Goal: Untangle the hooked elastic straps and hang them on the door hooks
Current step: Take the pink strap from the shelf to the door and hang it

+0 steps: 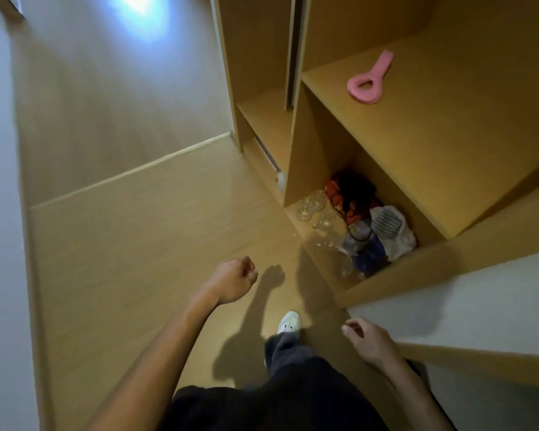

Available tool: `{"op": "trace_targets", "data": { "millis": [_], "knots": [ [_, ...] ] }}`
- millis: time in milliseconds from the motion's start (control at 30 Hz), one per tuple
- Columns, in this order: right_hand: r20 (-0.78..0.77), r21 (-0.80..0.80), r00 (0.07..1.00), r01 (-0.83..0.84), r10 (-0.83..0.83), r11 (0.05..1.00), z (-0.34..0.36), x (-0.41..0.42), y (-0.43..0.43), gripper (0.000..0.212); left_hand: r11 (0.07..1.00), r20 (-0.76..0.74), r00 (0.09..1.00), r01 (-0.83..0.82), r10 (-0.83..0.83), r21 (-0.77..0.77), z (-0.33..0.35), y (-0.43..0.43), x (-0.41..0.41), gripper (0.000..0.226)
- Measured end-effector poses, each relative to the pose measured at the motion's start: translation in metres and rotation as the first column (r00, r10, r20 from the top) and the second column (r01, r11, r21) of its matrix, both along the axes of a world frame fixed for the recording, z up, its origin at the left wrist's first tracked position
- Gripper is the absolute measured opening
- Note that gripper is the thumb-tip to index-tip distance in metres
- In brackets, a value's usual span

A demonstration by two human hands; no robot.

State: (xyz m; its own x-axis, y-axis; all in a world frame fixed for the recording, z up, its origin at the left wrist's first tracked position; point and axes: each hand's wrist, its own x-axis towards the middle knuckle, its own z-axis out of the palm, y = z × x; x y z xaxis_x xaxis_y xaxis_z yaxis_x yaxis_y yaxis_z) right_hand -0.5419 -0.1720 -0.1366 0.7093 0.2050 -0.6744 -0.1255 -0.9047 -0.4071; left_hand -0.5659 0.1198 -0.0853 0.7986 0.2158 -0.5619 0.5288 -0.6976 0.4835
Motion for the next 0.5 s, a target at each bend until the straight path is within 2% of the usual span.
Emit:
{"op": "trace_targets", "data": {
  "millis": [200, 400, 500],
  "knots": [
    [0.032, 0.091, 0.999, 0.010, -0.013, 0.996, 0.024, 0.112, 0.038, 0.031, 1.000, -0.069, 0.997, 0.025, -0.025, -0.004, -0.007, 0.018, 0.054, 0.027],
    [0.194, 0.210, 0.981, -0.041, 0.000, 0.977, 0.068, 0.213, 0.093, 0.029, 0.999, -0.121, 0.992, 0.025, -0.029, -0.032, -0.017, 0.049, 0.107, 0.024],
    [0.294, 0.294, 0.952, -0.008, -0.083, 0.956, 0.094, 0.264, 0.120, 0.027, 0.998, -0.100, 0.993, 0.059, -0.060, -0.012, -0.019, 0.069, 0.153, 0.018]
  ]
}}
